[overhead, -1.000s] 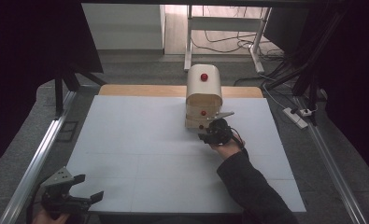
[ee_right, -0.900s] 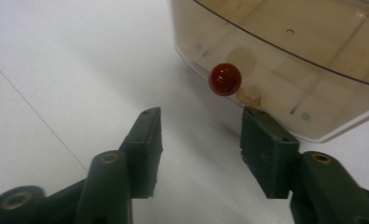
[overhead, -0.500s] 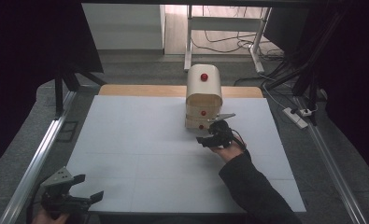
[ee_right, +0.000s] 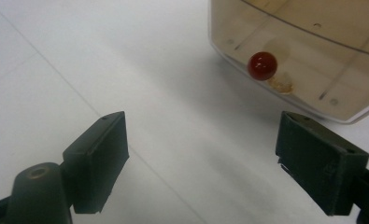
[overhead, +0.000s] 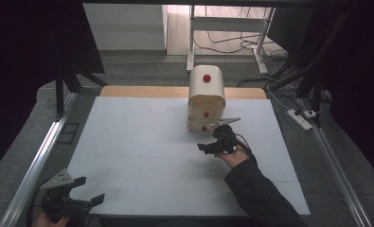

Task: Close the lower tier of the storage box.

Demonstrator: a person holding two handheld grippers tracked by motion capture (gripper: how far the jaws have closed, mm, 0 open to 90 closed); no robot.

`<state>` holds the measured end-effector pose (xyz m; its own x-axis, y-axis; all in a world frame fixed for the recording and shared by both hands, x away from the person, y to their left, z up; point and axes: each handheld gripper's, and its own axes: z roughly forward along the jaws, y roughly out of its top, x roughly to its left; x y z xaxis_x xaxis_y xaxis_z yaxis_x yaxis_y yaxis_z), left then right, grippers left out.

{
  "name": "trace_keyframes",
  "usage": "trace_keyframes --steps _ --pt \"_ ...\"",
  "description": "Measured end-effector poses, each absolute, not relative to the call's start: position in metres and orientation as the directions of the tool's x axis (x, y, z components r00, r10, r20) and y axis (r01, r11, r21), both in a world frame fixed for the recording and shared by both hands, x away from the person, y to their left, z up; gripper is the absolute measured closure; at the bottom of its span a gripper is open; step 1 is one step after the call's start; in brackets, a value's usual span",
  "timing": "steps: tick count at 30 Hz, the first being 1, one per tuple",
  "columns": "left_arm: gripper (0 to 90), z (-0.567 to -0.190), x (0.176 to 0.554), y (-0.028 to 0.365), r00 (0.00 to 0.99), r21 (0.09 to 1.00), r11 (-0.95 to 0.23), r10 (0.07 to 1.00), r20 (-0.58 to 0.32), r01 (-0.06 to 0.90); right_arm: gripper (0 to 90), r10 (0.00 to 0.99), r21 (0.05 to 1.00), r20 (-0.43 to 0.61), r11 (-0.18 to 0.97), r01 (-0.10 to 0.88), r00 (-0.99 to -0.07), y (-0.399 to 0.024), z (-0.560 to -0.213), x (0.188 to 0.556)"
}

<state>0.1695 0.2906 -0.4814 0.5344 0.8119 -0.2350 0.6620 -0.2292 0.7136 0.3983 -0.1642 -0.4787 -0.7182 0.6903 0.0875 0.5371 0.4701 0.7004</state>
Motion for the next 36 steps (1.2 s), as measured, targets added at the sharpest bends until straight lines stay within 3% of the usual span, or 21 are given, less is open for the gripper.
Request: trace_keyframes --steps 6,36 --pt "1.0 -0.481 0.170 0.291 0.534 0.713 -0.229 0.812 -0.235 0.662 8.3 0.678 0.686 0.103 0.481 0.546 -0.728 -0.163 -0.480 0.391" --pt "0.7 -0.481 0.169 0.291 0.537 0.716 -0.228 0.810 -0.237 0.660 0.0 0.652 0.686 0.076 0.515 0.514 -0.754 -0.178 -0.473 0.360"
